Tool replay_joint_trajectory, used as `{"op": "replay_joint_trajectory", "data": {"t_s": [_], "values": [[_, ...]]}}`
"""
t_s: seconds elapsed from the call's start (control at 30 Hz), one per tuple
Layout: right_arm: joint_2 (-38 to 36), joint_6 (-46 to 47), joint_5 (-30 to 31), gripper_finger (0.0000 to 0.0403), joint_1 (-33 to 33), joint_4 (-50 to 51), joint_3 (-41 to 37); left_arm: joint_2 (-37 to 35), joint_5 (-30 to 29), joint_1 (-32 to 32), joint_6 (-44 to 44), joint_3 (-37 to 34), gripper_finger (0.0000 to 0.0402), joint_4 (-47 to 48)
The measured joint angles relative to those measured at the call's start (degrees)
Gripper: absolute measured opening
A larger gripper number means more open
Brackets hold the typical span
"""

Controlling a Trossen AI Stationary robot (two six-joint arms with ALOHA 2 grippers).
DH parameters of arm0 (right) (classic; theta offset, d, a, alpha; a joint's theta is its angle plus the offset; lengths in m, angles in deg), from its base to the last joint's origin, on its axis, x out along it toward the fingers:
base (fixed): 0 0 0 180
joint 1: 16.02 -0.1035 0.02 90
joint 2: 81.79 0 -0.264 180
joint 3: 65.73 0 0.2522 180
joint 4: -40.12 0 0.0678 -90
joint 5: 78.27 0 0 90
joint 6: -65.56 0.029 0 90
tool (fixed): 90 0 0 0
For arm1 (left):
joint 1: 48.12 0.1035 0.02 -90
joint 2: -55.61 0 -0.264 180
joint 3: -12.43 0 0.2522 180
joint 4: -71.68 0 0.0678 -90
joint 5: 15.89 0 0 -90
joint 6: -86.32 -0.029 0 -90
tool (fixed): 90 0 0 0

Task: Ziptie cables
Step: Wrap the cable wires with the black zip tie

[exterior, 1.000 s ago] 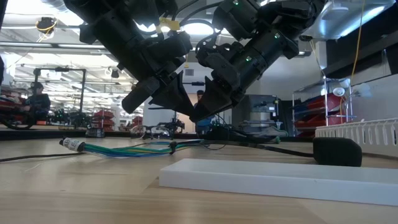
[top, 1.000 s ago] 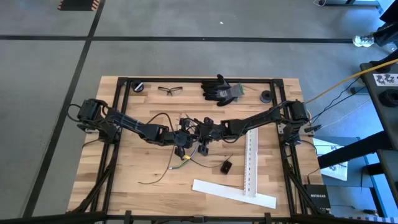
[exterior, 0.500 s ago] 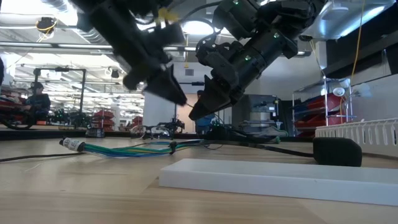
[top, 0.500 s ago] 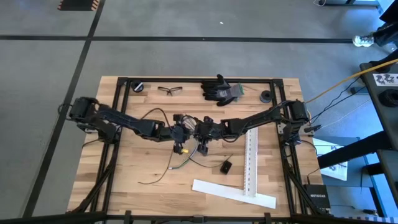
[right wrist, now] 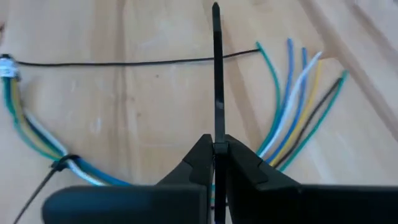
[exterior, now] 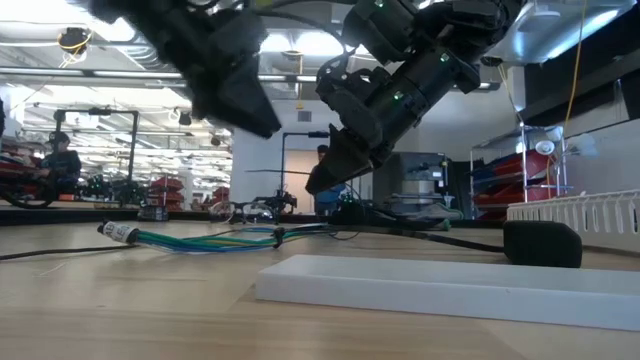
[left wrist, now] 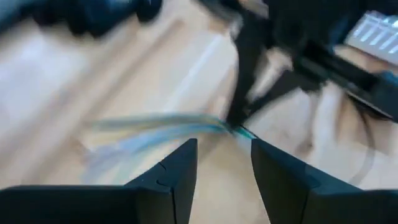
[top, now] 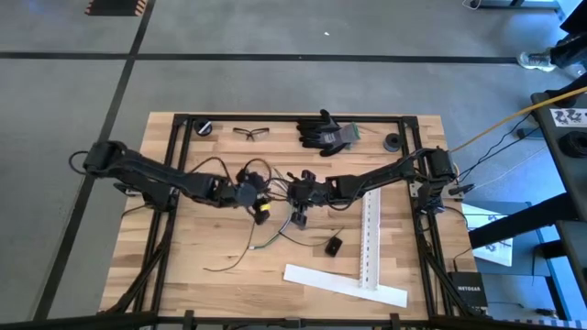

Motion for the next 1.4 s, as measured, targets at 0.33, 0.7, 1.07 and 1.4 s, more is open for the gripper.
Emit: {"op": "replay_joint_trajectory", "data": {"t_s": [0.33,0.7,1.07,1.4], "values": [[0.07,-0.30,1.90,0.0007,-0.02,-0.08,0.00,3.24,-4.23,-4.49,24.89,-10.81,0.0127,-24.72],[0.11,-0.50,1.99,0.0007,-0.02,-0.21,0.00,16.09,-4.23,-1.64,35.01,-12.55,0.0127,-44.65],[0.12,-0.51,2.13,0.0007,-0.02,-0.21,0.00,19.23,-5.29,1.34,34.08,-12.55,0.0127,-49.72],[0.13,-0.53,1.95,0.0007,-0.02,-0.21,0.00,19.23,-5.76,1.60,23.24,-12.37,0.0020,-50.24]]}}
